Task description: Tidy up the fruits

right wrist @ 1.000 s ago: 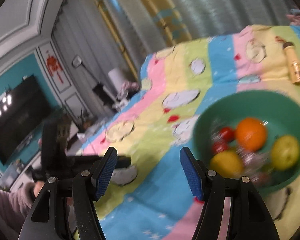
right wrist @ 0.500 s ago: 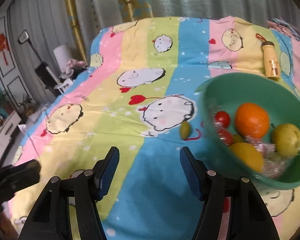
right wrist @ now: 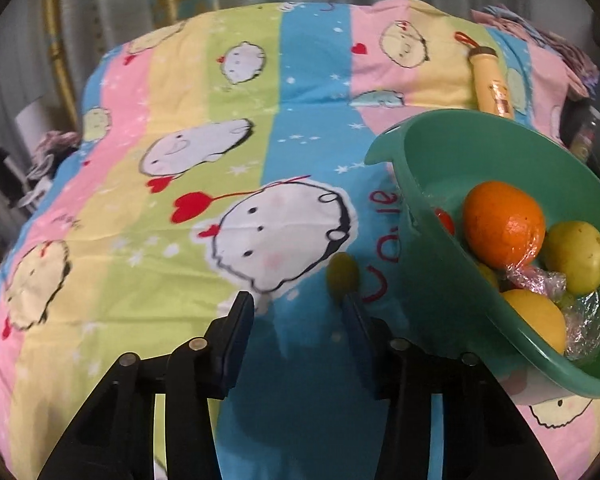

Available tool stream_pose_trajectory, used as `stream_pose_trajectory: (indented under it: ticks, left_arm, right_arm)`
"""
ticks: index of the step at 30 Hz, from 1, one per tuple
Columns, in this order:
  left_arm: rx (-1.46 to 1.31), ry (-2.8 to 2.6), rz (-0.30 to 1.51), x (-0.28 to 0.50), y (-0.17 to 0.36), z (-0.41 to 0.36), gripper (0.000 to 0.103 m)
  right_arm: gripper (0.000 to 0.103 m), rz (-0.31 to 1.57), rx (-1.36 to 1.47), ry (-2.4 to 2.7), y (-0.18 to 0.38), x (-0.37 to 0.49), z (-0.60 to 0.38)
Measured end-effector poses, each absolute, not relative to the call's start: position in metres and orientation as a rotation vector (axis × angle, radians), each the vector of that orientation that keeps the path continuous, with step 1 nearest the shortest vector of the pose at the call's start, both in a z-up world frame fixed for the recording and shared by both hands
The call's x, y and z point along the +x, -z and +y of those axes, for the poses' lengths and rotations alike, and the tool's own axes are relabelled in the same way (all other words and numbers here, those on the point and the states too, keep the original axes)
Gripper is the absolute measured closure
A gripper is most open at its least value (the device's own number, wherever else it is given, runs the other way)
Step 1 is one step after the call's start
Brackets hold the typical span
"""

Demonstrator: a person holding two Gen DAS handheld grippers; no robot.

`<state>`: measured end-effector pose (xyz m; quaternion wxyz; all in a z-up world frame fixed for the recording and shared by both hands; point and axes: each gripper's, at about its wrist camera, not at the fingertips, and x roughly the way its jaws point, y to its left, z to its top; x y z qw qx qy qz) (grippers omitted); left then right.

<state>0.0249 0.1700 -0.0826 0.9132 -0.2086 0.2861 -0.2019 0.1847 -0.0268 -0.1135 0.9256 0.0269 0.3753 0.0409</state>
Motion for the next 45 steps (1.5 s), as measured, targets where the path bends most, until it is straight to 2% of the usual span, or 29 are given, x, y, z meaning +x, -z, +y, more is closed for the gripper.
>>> stream_pose_trajectory:
  ticks: [9, 14, 17, 22, 32, 39, 42, 44, 45]
  left_arm:
    - [-0.471, 0.459, 0.565, 0.022, 0.081, 0.177, 0.083]
    - [-0.476, 0.46, 0.564, 0.021, 0.082, 0.178, 0.083]
    - [-0.477, 0.456, 0.573, 0.022, 0.083, 0.179, 0.083]
    - [-0.469, 0.436, 0.585, 0.022, 0.086, 0.179, 0.083]
    - [-0.442, 0.414, 0.623, 0.027, 0.09, 0.169, 0.083]
    - [-0.445, 0.408, 0.612, 0.024, 0.09, 0.173, 0.084]
    - [-0.458, 0.418, 0.612, 0.026, 0.091, 0.174, 0.084]
    - [-0.461, 0.428, 0.611, 0.027, 0.091, 0.174, 0.084]
    - [-0.462, 0.434, 0.609, 0.027, 0.09, 0.174, 0.084]
  right_arm:
    - [0.065, 0.827, 0.057, -0.026, 0.118, 0.207, -0.023]
    - [0.09, 0.834, 0.124, -0.057, 0.118, 0.201, -0.034]
    - [0.096, 0.83, 0.118, -0.109, 0.115, 0.195, -0.034]
    - [0.098, 0.807, 0.161, -0.242, 0.108, 0.179, -0.038]
    - [0.098, 0.828, 0.079, -0.461, 0.086, 0.135, -0.029]
    - [0.097, 0.846, -0.302, -0.405, 0.076, 0.153, -0.002]
    - [0.083, 0.892, -0.463, -0.445, 0.062, 0.169, 0.008]
    - [0.066, 0.913, -0.562, -0.428, 0.06, 0.178, 0.013]
    - [0.063, 0.953, -0.63, -0.408, 0.064, 0.186, 0.016]
